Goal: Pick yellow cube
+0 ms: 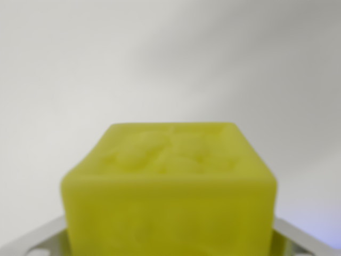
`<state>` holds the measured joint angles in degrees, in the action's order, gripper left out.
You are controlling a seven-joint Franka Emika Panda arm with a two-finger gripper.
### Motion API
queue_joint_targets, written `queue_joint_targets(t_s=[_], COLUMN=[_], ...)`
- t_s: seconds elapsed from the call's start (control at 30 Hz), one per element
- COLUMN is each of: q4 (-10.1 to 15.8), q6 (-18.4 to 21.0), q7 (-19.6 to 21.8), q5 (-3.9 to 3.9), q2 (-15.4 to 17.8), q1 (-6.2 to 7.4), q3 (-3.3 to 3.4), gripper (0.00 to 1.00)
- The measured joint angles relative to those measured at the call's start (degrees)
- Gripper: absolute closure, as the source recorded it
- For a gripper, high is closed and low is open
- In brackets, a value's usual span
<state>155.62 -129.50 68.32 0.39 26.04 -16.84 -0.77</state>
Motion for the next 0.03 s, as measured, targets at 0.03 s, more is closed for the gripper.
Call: queue_joint_targets(t_s=[0.03], q4=[0.0], q6=[0.0], q7=[0.0], q5=[0.0], q2=[0.0], q1=[0.0], q3=[0.0], gripper=[1.0])
